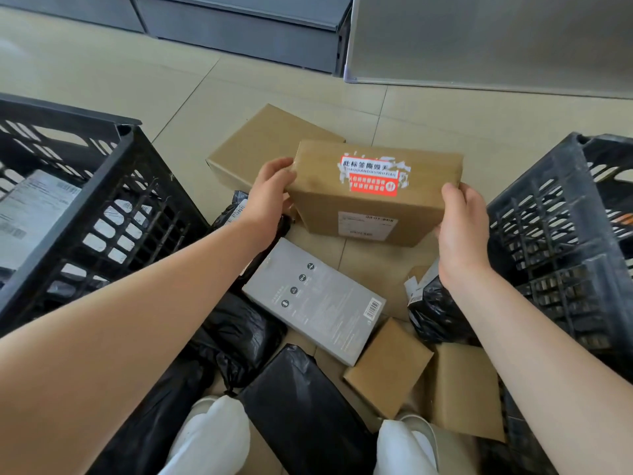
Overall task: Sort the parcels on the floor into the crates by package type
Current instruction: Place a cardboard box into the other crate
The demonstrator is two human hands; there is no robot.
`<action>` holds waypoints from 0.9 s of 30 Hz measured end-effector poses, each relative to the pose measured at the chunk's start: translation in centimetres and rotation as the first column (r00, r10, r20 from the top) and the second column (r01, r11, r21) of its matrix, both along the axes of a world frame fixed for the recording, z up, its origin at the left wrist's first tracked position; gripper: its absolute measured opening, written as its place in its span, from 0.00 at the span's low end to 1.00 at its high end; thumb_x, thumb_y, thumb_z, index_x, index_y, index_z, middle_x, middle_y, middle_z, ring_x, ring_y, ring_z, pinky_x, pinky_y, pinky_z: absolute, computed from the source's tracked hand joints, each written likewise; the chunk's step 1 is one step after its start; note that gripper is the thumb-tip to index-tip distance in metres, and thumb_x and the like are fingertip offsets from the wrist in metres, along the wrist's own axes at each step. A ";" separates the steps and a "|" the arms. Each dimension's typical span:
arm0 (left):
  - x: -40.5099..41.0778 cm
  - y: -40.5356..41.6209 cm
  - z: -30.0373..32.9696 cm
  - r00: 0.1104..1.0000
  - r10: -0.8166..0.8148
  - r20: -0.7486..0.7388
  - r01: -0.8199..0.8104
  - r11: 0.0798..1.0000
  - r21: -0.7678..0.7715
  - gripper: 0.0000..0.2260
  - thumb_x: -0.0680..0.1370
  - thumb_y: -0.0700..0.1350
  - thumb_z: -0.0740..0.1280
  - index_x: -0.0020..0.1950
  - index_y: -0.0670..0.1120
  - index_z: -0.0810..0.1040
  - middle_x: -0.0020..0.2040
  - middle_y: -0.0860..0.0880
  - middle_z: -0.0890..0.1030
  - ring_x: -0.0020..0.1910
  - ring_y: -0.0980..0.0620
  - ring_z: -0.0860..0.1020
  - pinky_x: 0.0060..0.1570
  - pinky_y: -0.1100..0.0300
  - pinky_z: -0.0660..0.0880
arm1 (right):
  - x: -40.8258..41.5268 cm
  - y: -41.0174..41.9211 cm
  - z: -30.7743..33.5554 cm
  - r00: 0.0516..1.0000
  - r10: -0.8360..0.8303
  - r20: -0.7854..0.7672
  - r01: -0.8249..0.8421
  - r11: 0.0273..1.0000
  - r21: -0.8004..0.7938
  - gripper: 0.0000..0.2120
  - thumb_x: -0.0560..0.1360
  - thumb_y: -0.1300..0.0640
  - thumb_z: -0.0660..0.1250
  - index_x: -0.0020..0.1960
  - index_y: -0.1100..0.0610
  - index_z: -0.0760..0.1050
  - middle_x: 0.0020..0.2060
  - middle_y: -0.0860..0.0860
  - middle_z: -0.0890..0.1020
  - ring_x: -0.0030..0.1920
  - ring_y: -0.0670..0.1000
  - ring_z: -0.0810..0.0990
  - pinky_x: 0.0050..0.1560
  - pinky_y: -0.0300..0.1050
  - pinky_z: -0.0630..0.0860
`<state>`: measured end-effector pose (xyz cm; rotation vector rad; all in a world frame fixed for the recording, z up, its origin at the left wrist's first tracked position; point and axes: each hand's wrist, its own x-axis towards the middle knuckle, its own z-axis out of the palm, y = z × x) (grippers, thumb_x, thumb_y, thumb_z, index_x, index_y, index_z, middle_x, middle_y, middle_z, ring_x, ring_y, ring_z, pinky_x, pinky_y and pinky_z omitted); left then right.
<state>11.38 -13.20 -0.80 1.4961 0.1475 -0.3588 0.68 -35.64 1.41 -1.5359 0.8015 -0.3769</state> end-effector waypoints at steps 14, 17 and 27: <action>-0.3 1.8 1.4 0.984 0.076 0.158 -0.042 0.977 -0.207 0.19 0.76 0.46 0.61 0.66 0.52 0.76 0.57 0.54 0.80 0.59 0.53 0.76 0.52 0.58 0.72 | 0.1 -0.5 1.4 0.972 0.124 0.200 -0.102 0.988 -0.118 0.25 0.71 0.64 0.62 0.65 0.47 0.74 0.60 0.47 0.81 0.60 0.49 0.80 0.59 0.48 0.77; -0.6 1.9 1.5 0.972 0.005 0.234 0.019 0.994 -0.104 0.22 0.75 0.42 0.60 0.70 0.49 0.72 0.61 0.51 0.81 0.61 0.53 0.77 0.52 0.61 0.73 | 0.4 -0.5 1.3 0.980 0.127 0.153 -0.104 0.983 -0.152 0.25 0.71 0.58 0.66 0.67 0.44 0.73 0.63 0.46 0.80 0.65 0.49 0.77 0.64 0.48 0.75; -1.4 3.5 2.8 0.979 0.165 0.120 -0.153 0.983 -0.104 0.10 0.81 0.54 0.64 0.61 0.56 0.75 0.59 0.55 0.81 0.54 0.62 0.81 0.50 0.65 0.76 | -0.2 0.1 2.6 0.953 0.265 0.144 -0.260 0.964 -0.053 0.11 0.81 0.53 0.66 0.62 0.46 0.79 0.55 0.39 0.84 0.56 0.37 0.81 0.60 0.47 0.78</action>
